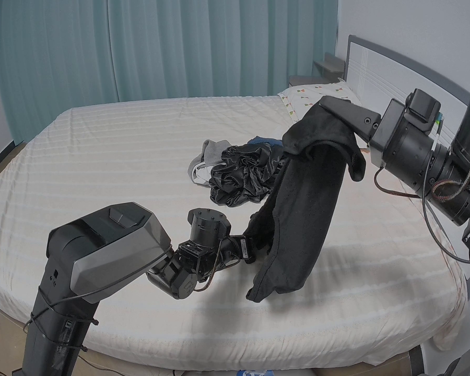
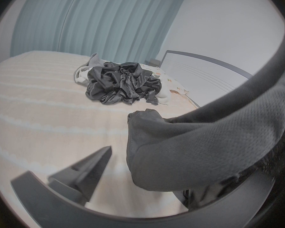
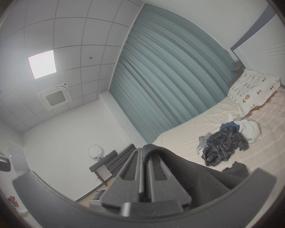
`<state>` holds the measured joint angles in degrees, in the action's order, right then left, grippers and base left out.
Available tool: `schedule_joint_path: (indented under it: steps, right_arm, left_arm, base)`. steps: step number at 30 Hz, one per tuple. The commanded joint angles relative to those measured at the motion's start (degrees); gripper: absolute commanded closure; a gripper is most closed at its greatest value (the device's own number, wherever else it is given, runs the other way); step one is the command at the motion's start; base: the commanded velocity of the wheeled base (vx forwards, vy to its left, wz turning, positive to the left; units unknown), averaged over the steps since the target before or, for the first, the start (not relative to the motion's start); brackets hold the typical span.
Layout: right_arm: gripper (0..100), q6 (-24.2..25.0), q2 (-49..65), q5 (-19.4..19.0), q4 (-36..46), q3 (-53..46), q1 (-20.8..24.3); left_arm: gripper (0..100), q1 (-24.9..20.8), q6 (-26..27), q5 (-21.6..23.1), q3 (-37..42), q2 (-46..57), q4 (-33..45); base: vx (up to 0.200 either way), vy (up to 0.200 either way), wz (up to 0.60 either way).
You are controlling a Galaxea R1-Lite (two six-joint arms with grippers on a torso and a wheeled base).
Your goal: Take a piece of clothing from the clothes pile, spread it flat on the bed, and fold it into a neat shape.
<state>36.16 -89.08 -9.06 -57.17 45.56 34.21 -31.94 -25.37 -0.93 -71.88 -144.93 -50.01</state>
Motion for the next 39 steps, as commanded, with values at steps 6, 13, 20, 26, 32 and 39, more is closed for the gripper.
schedule_joint_path:
  steps: [6,13,20,26,32,39]
  right_arm:
    - [100,0.1,-7.1,0.0,-0.3,-2.1,-1.7]
    - [100,0.0,-14.6,1.6,-1.4,-0.2,-2.3]
    - [100,-0.6,-20.2,11.3,-4.8,5.4,0.2]
    - [100,-0.6,-17.1,12.6,-5.9,4.8,-2.0]
    - [100,0.2,-18.6,11.7,-9.1,-3.9,-3.6]
    - [100,0.1,-23.1,12.2,-16.4,-5.1,-5.0]
  left_arm:
    - [100,-0.5,-9.1,0.0,6.7,10.7,0.1]
    - [100,-1.4,-13.7,0.0,17.2,26.9,0.7]
    - [100,-1.5,-10.3,-10.9,21.8,36.6,1.9]
    - [100,-1.2,-10.8,-11.3,28.3,39.9,1.7]
    - [100,-1.2,-15.1,-11.2,33.9,39.4,-0.5]
    - [100,0.2,-20.4,-10.9,34.3,38.1,-0.8]
  base:
    - [0.000,0.000,0.00]
    - [0.000,0.000,0.00]
    - [0.000,0.000,0.00]
    - [0.000,0.000,0.00]
    - [0.000,0.000,0.00]
    - [-0.114,0.000,0.00]
